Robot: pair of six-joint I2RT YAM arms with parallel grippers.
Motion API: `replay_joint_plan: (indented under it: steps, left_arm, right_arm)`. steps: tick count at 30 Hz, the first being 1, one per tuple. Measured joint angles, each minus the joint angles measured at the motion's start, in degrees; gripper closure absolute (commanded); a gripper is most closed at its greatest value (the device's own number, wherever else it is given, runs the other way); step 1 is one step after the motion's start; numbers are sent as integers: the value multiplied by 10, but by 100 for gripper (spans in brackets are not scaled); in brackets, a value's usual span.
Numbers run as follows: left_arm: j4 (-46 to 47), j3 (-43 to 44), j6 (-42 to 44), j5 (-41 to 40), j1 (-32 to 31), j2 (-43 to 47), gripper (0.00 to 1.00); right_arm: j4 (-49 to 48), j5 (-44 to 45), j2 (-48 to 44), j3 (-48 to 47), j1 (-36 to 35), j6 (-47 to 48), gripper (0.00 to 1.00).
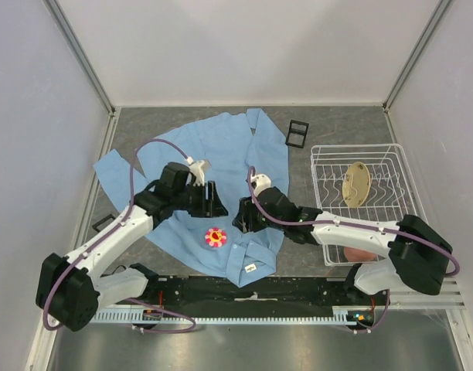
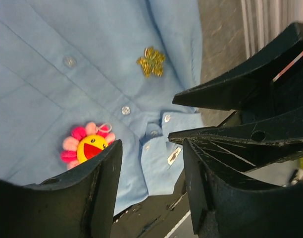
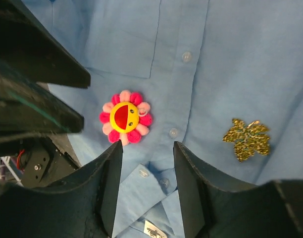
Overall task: Remove the brooch from the garment
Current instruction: Remove the brooch from the clothes.
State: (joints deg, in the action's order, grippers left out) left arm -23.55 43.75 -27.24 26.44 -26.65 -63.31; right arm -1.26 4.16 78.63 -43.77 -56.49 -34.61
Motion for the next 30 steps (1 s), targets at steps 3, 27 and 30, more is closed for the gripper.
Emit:
replay_joint_plan:
  steps: [3, 27, 30]
  left_arm:
    - [0, -14, -3, -47, -51, -11, 43]
    - [1, -66, -48, -317, -226, -78, 37]
    - [1, -64, -48, -331, -231, -96, 37]
  right_arm:
    - [-48, -26, 14, 27, 0, -16, 57]
    - [-233, -99, 57, 154, -34, -78, 81]
    - [-239, -98, 59, 159, -34, -81, 81]
